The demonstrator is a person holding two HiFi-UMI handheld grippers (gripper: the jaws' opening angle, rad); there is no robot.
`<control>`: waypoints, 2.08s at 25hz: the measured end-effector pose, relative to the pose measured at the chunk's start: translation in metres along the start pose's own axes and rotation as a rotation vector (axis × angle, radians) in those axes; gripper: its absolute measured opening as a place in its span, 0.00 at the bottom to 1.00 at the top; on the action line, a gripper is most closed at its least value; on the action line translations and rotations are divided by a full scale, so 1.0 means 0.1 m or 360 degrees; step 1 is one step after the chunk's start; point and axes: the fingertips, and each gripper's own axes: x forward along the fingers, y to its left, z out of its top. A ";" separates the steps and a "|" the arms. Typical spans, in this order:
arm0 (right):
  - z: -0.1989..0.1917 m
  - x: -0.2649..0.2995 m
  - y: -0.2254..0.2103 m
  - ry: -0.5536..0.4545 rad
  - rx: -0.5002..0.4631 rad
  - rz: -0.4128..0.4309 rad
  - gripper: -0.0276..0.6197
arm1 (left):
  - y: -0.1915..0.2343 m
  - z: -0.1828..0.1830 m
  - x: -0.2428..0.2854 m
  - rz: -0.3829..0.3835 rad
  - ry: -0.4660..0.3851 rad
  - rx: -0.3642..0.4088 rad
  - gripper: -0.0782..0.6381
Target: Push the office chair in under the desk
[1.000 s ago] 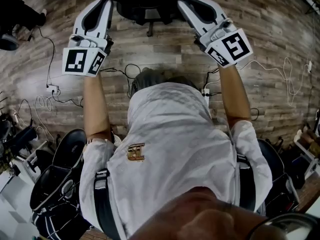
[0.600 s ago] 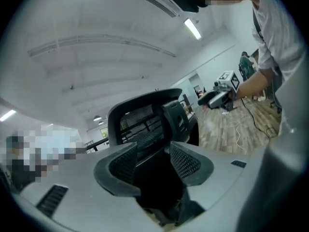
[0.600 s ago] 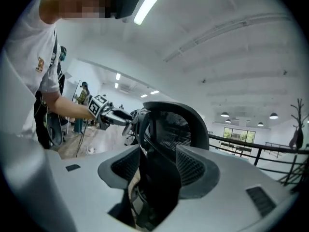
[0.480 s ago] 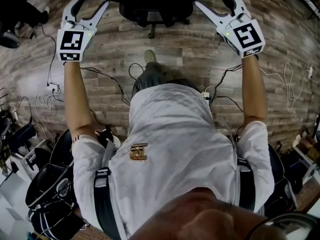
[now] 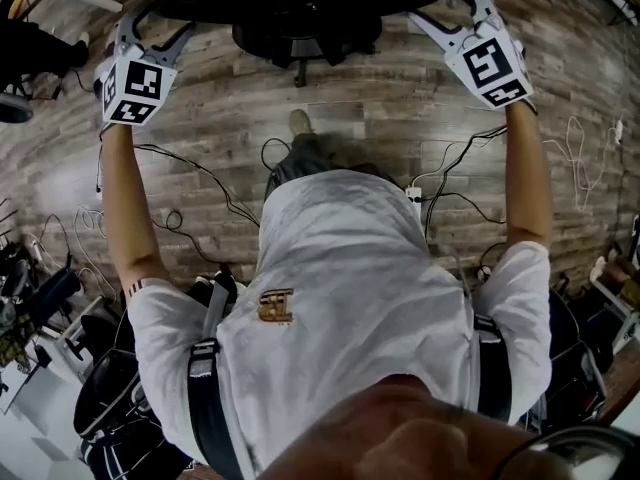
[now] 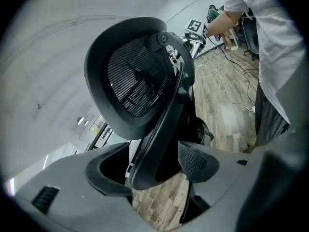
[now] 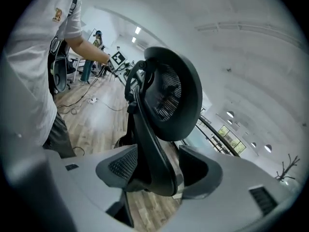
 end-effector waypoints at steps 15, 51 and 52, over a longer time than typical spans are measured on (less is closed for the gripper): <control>-0.40 0.55 -0.02 0.0313 -0.0198 0.0291 0.42 | 0.07 -0.31 0.55 -0.0382 0.0080 0.0242 0.51; -0.45 2.07 -1.16 0.0480 -0.0411 0.0346 0.27 | 1.27 -0.67 1.90 -0.0612 -0.0108 0.0556 0.30; -0.45 2.12 -1.22 0.0483 -0.0412 0.0348 0.27 | 1.31 -0.68 1.95 -0.0612 -0.0106 0.0551 0.30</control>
